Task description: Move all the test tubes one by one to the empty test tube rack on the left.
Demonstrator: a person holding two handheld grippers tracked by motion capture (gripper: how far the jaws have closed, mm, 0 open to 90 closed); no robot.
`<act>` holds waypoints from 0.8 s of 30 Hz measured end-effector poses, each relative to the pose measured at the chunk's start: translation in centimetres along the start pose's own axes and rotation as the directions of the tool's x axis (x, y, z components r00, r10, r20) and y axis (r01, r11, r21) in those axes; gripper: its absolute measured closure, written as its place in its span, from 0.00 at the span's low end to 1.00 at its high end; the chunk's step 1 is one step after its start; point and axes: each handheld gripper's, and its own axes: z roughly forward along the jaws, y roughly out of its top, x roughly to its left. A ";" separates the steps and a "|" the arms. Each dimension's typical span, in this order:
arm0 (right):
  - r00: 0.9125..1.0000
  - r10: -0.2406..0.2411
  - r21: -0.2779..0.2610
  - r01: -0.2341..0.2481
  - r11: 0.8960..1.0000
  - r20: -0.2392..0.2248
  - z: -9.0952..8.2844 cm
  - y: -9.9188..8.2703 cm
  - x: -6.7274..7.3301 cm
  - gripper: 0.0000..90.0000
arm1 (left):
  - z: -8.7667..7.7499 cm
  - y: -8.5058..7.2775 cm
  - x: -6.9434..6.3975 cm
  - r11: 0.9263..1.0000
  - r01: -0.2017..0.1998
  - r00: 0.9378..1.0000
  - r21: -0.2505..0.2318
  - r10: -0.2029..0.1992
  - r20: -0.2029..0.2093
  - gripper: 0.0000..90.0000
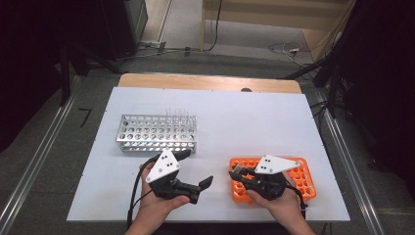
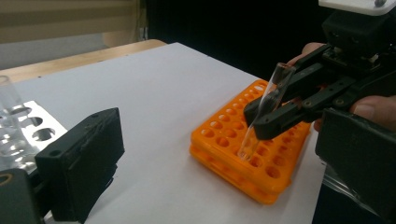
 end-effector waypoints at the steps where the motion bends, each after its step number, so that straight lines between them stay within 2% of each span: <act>1: 1.000 -0.002 0.002 0.002 1.000 -0.009 0.2 0.0 0.3 0.82 | 0.1 0.0 -0.2 1.000 -0.003 1.000 0.000 0.003 0.005 0.02; 9: 0.997 -0.040 0.017 0.041 0.999 -0.058 1.2 0.2 2.0 0.82 | 1.1 -0.2 -1.4 1.000 -0.014 0.998 0.004 0.014 0.061 0.07; 12: 0.996 -0.052 0.022 0.054 0.998 -0.078 1.6 0.2 2.5 0.82 | 1.3 -0.2 -1.7 1.000 -0.021 0.997 0.004 0.021 0.080 0.13; 15: 0.994 -0.058 0.029 0.061 0.998 -0.089 1.8 0.2 3.0 0.82 | 1.5 -0.3 -2.0 1.000 -0.026 0.994 0.007 0.026 0.110 0.24; 24: 0.990 -0.074 0.023 0.077 0.997 -0.119 1.8 0.4 3.5 0.82 | 1.9 -0.6 -2.4 0.998 -0.051 0.989 0.031 0.046 0.141 0.51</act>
